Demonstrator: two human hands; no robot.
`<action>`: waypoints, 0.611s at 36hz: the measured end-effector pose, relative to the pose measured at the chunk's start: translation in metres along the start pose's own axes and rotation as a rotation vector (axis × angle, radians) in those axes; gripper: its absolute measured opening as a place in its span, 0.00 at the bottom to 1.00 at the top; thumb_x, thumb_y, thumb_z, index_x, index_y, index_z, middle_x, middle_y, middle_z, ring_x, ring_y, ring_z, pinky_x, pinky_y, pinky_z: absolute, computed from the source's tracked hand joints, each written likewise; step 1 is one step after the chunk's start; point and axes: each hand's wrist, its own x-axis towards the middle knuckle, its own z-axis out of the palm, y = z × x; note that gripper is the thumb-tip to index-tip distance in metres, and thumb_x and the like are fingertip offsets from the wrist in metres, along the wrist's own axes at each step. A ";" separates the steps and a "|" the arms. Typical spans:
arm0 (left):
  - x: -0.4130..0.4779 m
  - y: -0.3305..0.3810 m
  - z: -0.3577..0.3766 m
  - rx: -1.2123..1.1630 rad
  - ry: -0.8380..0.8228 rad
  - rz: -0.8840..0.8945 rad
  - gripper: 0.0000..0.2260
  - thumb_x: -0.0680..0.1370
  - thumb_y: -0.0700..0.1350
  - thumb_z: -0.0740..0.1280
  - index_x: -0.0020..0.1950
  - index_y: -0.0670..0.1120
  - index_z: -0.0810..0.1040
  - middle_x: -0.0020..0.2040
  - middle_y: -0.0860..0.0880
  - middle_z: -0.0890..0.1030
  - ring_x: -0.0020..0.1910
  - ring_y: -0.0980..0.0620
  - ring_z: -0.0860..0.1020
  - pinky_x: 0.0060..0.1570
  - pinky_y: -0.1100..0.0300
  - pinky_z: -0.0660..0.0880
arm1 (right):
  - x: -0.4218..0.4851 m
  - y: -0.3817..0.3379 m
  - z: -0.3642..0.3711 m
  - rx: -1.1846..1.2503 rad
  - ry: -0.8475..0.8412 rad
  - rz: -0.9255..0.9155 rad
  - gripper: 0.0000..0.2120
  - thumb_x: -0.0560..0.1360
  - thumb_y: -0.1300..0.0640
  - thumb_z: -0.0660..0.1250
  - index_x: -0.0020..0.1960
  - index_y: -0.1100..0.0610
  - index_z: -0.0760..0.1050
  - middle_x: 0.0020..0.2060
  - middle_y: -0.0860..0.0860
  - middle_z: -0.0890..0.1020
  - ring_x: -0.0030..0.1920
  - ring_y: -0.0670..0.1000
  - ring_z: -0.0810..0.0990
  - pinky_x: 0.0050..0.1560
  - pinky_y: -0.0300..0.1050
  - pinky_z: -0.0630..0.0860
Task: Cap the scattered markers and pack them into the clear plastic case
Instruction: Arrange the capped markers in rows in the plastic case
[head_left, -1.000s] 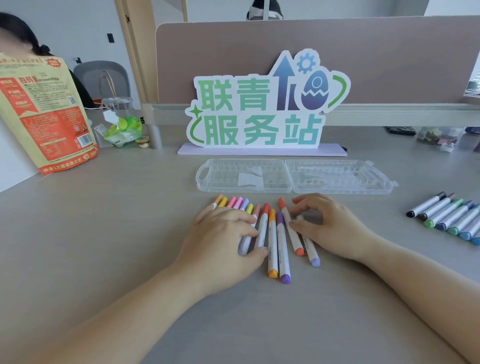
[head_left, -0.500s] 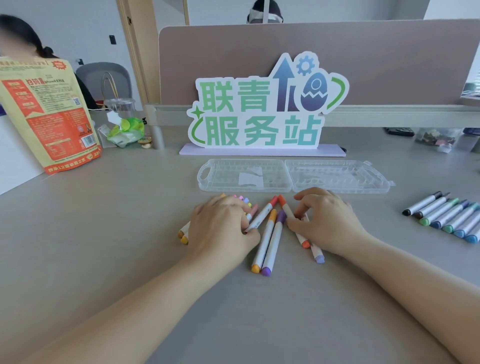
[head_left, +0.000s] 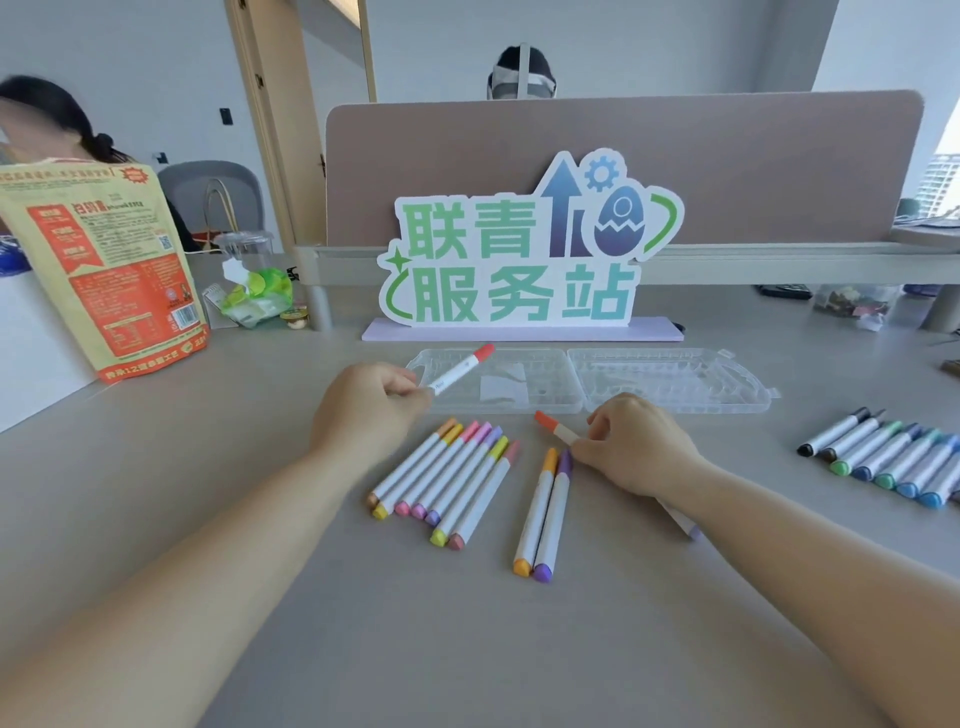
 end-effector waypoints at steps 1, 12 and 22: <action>0.009 -0.003 -0.001 -0.024 0.014 -0.031 0.10 0.73 0.45 0.71 0.32 0.51 0.79 0.49 0.57 0.80 0.47 0.54 0.78 0.49 0.60 0.72 | 0.003 -0.003 -0.001 0.020 -0.003 0.007 0.14 0.72 0.48 0.67 0.39 0.59 0.81 0.52 0.53 0.80 0.50 0.54 0.78 0.51 0.51 0.77; 0.061 -0.031 0.030 0.007 -0.024 -0.148 0.08 0.77 0.48 0.67 0.39 0.49 0.76 0.43 0.47 0.81 0.45 0.46 0.79 0.48 0.55 0.74 | 0.049 -0.026 -0.004 0.061 -0.042 -0.115 0.09 0.78 0.50 0.61 0.53 0.54 0.75 0.52 0.51 0.78 0.52 0.53 0.78 0.52 0.50 0.75; 0.047 -0.041 0.033 0.059 -0.064 -0.106 0.11 0.77 0.49 0.66 0.41 0.44 0.82 0.43 0.44 0.84 0.38 0.47 0.78 0.38 0.59 0.71 | 0.064 -0.020 -0.001 -0.071 -0.139 -0.124 0.08 0.79 0.53 0.60 0.49 0.55 0.76 0.46 0.52 0.80 0.47 0.52 0.77 0.52 0.50 0.75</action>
